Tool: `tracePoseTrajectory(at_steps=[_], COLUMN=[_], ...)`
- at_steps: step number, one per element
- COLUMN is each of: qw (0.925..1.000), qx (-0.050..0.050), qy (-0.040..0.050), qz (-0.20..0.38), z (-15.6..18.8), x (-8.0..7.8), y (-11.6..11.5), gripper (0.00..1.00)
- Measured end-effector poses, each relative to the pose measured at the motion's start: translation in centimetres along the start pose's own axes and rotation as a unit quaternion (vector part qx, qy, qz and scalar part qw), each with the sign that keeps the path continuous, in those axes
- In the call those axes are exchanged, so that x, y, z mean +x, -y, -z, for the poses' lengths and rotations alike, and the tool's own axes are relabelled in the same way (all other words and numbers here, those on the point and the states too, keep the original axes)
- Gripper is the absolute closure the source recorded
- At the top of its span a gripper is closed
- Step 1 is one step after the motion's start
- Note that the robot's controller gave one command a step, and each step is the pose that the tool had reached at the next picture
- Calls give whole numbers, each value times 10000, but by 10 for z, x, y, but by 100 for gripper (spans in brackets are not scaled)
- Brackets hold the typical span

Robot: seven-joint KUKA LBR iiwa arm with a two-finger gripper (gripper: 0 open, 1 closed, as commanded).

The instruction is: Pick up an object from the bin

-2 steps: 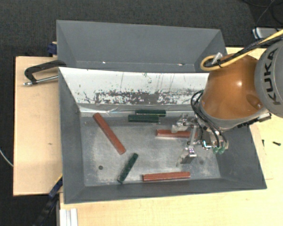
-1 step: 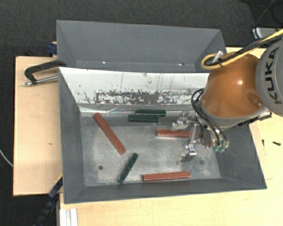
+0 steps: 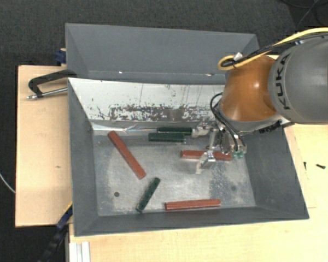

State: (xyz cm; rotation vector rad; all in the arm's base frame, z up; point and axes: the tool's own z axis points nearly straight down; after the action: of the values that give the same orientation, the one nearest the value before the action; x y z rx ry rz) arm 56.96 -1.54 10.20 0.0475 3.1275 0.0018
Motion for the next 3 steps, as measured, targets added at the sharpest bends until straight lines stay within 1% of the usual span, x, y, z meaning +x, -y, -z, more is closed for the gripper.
tracePoseTrajectory(at_steps=[1, 2, 3], qw=[9982, 9972, 9983], qx=[-21, -12, -4], qy=[-33, -30, -62], qz=[-594, -752, -578], z=[-25, -25, -21], x=[-19, -18, -20], y=[2, -1, 0], gripper=[0, 0, 0])
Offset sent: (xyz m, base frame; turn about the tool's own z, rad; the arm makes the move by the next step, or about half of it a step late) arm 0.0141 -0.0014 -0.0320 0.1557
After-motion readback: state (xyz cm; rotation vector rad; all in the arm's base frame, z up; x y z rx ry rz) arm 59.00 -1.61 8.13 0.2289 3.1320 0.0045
